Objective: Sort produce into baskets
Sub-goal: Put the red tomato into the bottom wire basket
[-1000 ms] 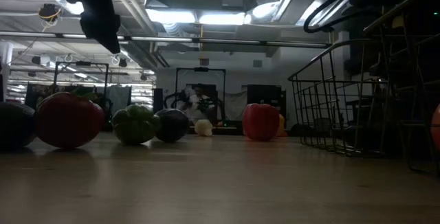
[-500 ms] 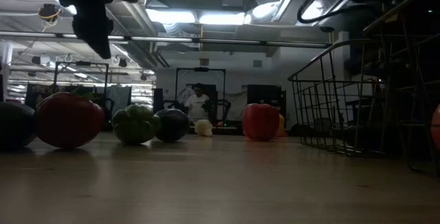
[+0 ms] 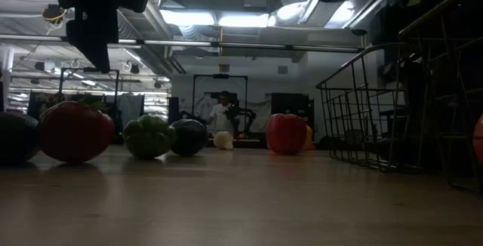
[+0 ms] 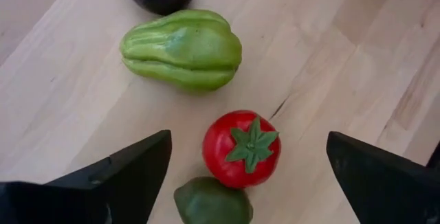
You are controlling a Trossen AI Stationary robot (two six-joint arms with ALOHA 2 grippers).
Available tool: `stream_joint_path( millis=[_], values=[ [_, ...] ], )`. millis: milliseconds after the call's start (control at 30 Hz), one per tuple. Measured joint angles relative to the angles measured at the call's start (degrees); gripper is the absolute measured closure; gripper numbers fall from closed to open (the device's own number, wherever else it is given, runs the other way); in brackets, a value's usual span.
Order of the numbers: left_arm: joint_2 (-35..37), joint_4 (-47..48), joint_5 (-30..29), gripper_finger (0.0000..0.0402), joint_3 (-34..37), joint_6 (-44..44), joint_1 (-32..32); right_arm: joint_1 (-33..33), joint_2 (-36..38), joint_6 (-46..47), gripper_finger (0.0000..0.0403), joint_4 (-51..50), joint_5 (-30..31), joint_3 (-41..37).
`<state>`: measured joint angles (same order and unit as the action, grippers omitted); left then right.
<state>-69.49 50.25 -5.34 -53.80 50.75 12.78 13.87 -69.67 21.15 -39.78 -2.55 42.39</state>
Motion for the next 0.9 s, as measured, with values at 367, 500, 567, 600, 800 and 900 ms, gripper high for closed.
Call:
stream_joint_path(
  millis=[367,500,567,600,800,900],
  values=[
    [-1.0,0.1,0.0,0.0029,0.0,3.5,1.3,0.0,0.0,0.0,0.0166,3.8,0.0,0.0],
    [-3.9,0.1,0.0,0.0029,0.0,2.8,2.9,0.0,0.0,0.0,0.0166,3.8,0.0,0.0],
    [-5.6,0.1,0.1,0.0029,0.0,2.5,3.6,0.0,0.0,0.0,0.0166,3.8,0.0,0.0],
    [-6.4,0.1,0.4,0.0029,0.0,2.5,4.0,0.0,0.0,0.0,0.0166,3.8,0.0,0.0],
    [-10.4,-0.1,1.7,0.0029,0.0,1.4,5.6,0.0,0.0,0.0,0.0166,3.8,0.0,0.0],
    [-11.9,-0.4,1.8,0.0029,0.0,1.3,5.8,0.0,0.0,0.0,0.0166,3.8,0.0,0.0]
  ],
)
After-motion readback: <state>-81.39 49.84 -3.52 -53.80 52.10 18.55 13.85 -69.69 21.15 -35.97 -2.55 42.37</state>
